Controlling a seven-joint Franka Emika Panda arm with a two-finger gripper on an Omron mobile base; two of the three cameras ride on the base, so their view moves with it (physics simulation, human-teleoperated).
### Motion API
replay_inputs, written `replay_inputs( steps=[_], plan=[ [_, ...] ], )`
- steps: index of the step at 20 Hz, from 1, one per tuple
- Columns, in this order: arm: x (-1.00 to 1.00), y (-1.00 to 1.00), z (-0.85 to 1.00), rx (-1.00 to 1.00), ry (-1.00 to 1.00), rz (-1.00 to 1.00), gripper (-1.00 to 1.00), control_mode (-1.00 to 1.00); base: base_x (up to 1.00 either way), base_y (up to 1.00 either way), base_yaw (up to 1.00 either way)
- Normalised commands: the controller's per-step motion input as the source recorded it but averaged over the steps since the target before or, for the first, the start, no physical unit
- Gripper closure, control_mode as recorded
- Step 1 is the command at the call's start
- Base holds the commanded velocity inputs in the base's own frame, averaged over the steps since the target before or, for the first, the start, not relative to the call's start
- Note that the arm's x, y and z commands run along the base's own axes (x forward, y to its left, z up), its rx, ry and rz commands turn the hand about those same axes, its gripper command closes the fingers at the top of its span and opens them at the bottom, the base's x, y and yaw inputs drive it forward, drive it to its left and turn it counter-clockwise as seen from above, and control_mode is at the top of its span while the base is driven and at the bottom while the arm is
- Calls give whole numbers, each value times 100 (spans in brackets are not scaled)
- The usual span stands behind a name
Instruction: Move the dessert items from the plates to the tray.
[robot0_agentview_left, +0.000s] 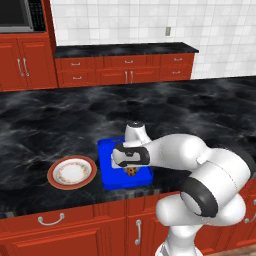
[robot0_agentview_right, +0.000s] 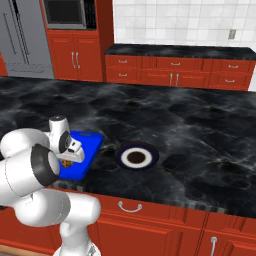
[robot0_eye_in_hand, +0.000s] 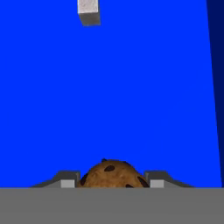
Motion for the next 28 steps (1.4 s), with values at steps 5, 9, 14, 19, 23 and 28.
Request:
replay_inputs(
  steps=[5, 9, 14, 19, 23, 28],
  plan=[
    [3, 0, -12, 0, 0, 0, 100, -100, 0, 0, 0],
    [1, 0, -6, 0, 0, 0, -100, -100, 0, 0, 0],
    [0, 0, 0, 0, 0, 0, -100, -100, 0, 0, 0],
    [0, -4, 24, 0, 0, 0, -100, -100, 0, 0, 0],
    [-5, -21, 58, 0, 0, 0, -100, -100, 0, 0, 0],
    [-39, -15, 68, 0, 0, 0, -100, -100, 0, 0, 0]
  ],
)
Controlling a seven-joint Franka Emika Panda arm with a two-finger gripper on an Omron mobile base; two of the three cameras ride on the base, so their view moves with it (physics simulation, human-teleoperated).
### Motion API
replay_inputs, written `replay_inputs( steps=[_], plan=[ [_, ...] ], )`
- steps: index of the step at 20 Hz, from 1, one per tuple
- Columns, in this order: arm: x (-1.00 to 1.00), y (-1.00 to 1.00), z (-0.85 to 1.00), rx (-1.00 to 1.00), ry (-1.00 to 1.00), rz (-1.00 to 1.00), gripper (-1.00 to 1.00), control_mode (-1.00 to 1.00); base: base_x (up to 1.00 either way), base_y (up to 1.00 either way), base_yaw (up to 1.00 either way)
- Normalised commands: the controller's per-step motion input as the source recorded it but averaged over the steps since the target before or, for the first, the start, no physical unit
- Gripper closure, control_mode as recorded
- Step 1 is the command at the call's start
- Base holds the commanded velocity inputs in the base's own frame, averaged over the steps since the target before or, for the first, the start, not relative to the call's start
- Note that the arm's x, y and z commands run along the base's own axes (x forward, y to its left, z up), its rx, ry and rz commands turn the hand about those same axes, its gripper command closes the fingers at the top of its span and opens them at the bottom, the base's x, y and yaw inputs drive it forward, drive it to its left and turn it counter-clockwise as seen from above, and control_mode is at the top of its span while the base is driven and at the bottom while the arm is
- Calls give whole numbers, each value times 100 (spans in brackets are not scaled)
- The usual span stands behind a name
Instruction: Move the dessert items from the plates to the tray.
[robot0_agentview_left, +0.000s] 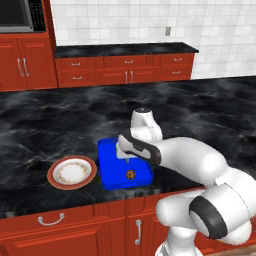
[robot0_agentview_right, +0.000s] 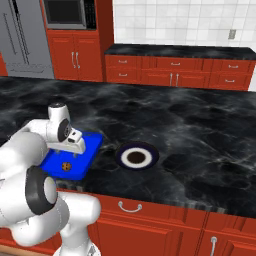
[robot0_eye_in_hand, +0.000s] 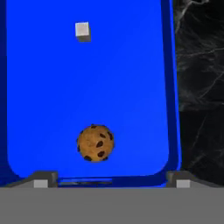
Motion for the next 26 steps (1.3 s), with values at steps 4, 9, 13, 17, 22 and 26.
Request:
replay_inputs(
  steps=[4, 9, 13, 17, 22, 26],
  plan=[
    [-71, 0, 64, 0, 0, 0, -100, -100, 0, 0, 0],
    [-60, 0, 68, 0, 0, 0, -100, -100, 0, 0, 0],
    [-31, -4, 73, 0, -1, 0, -100, -100, 0, 0, 0],
    [-11, -29, 61, 0, 0, 1, -100, -100, 0, 0, 0],
    [-40, -48, 45, 0, -1, 2, -100, -100, 0, 0, 0],
    [-49, -25, 24, 0, 0, 1, -100, -100, 0, 0, 0]
  ],
)
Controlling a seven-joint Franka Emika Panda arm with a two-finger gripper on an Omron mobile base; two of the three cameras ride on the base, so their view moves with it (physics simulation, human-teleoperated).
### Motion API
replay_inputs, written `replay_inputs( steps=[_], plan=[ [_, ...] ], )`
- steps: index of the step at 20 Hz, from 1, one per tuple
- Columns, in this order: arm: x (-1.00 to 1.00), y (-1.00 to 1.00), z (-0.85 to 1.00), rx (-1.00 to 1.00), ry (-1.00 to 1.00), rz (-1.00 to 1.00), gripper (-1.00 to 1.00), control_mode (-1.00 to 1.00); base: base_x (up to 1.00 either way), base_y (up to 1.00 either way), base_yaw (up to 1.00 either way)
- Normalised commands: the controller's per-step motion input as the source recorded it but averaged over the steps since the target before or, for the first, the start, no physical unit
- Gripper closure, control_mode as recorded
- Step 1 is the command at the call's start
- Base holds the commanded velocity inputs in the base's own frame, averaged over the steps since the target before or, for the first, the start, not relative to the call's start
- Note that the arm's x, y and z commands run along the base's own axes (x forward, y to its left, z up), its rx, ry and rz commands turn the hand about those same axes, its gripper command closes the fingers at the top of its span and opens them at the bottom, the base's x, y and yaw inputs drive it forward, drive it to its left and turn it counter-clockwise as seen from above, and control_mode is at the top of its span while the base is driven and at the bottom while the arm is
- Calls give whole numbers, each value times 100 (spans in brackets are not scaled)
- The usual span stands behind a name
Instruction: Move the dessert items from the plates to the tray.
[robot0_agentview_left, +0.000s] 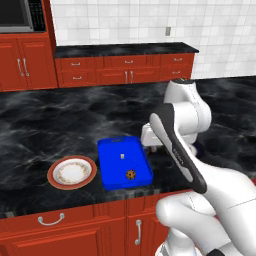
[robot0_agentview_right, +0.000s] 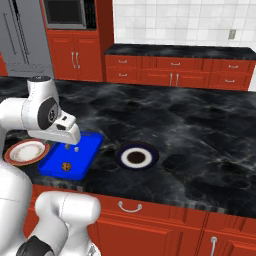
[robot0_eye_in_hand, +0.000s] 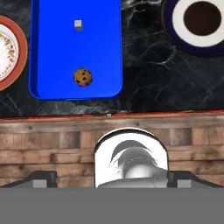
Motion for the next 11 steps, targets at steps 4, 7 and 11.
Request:
replay_inputs(
  steps=[4, 7, 11],
  plan=[
    [-47, -32, 21, 0, 0, 1, -100, -100, 0, 0, 0],
    [-30, -17, 7, 0, 0, 2, -100, -100, 0, 0, 0],
    [-33, -2, 14, -2, 0, 1, -100, -100, 0, 0, 0]
  ],
)
